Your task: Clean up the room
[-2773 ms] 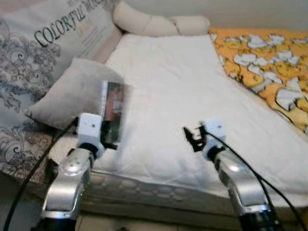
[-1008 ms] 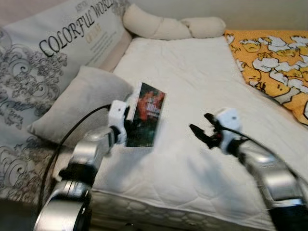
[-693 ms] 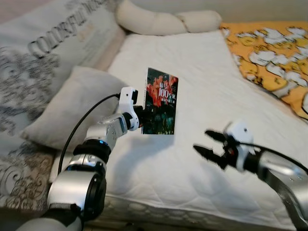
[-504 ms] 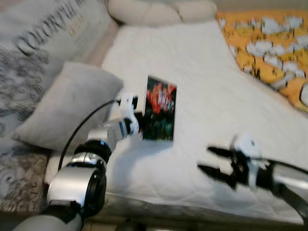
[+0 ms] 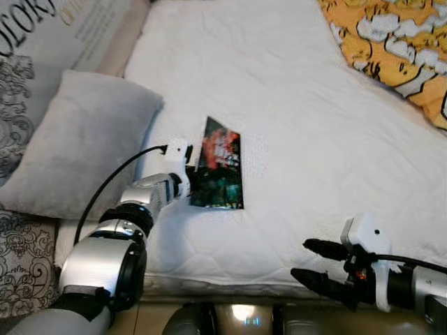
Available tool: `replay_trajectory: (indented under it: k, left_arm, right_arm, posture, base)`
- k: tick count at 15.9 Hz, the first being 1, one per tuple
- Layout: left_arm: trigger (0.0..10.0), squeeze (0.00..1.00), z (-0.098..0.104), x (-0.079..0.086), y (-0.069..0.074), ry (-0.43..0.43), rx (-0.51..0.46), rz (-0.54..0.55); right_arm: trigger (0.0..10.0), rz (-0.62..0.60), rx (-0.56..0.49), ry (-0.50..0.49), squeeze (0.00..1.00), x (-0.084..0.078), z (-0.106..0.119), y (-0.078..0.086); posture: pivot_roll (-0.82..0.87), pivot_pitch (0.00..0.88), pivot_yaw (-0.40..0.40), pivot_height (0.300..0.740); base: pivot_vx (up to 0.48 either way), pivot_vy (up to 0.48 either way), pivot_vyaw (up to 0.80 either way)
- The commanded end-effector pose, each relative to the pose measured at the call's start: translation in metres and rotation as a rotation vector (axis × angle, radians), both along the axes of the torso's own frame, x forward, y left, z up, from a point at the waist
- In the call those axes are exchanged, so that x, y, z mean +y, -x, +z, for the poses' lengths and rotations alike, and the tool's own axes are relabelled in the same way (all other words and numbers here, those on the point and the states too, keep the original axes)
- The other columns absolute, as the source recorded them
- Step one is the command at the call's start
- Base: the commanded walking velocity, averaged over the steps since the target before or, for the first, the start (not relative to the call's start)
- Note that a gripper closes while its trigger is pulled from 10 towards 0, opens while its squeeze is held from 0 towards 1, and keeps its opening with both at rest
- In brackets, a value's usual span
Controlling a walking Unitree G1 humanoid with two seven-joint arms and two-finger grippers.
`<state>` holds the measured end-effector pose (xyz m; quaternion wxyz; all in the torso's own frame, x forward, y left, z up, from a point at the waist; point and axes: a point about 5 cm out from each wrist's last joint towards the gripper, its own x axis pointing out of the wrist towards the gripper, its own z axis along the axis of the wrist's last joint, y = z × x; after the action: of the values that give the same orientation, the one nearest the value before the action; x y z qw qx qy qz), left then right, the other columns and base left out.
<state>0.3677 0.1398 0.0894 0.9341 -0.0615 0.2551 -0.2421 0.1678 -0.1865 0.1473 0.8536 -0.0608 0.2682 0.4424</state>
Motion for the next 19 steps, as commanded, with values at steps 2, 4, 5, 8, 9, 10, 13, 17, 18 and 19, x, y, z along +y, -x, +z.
replay_trajectory:
  k: [2, 4, 5, 8, 9, 10, 13, 17, 18, 19]
  left_arm:
    - [10.0, 0.71, -0.007, 0.024, 0.004, -0.124, 0.010, 0.026]
    - [10.0, 1.00, -0.006, 0.036, 0.005, -0.179, 0.008, 0.030]
    - [10.0, 1.00, -0.005, 0.041, 0.004, -0.202, 0.003, 0.034]
    - [10.0, 1.00, -0.002, 0.050, 0.003, -0.240, 0.009, 0.066]
    - [10.0, 1.00, -0.001, 0.052, 0.002, -0.272, 0.001, 0.056]
    - [10.0, 1.00, -0.001, 0.053, 0.002, -0.287, -0.004, 0.055]
    - [10.0, 1.00, -0.001, 0.056, 0.003, -0.359, -0.007, 0.026]
    - [10.0, 1.00, 0.002, 0.061, 0.001, -0.417, -0.019, 0.031]
    - [10.0, 1.00, 0.002, 0.064, 0.001, -0.435, -0.022, 0.028]
    - [10.0, 1.00, 0.002, 0.065, 0.002, -0.444, -0.022, 0.028]
  right_arm:
    - [10.0, 0.007, -0.017, -0.004, 0.00, 0.007, 0.003, 0.002]
    - [10.0, 0.003, -0.015, -0.008, 0.00, 0.008, 0.004, 0.003]
    - [10.0, 0.004, -0.010, -0.008, 0.00, 0.009, 0.004, 0.004]
    - [10.0, -0.006, -0.003, -0.012, 0.00, 0.011, 0.003, 0.007]
    - [10.0, -0.009, -0.002, -0.015, 0.00, 0.012, 0.003, 0.007]
    - [10.0, -0.010, -0.002, -0.014, 0.00, 0.012, 0.003, 0.007]
    - [10.0, -0.024, -0.010, -0.018, 0.00, 0.009, 0.005, 0.008]
    - [10.0, -0.047, -0.031, -0.022, 0.00, 0.007, 0.007, 0.005]
    - [10.0, -0.062, -0.047, -0.046, 0.00, 0.008, 0.009, 0.003]
    - [10.0, -0.069, -0.059, -0.064, 0.00, 0.008, 0.010, 0.002]
  posture:
    - [-0.27, 0.242, 0.153, 0.740]
    - [-0.27, 0.240, 0.155, 0.740]
    - [-0.27, 0.242, 0.156, 0.740]
    - [-0.27, 0.246, 0.161, 0.740]
    - [-0.27, 0.246, 0.164, 0.740]
    - [-0.27, 0.245, 0.166, 0.740]
    - [-0.27, 0.246, 0.186, 0.740]
    - [-0.27, 0.249, 0.191, 0.740]
    - [-0.26, 0.246, 0.193, 0.740]
    - [-0.25, 0.243, 0.193, 0.740]
  base:
    - [0.000, 0.000, 0.00]
    - [0.000, 0.000, 0.00]
    - [0.000, 0.000, 0.00]
    - [0.000, 0.000, 0.00]
    - [0.000, 0.000, 0.00]
    - [0.000, 0.000, 0.00]
    - [0.000, 0.000, 0.00]
    - [0.000, 0.000, 0.00]
    - [0.000, 0.000, 0.00]
    - [0.000, 0.000, 0.00]
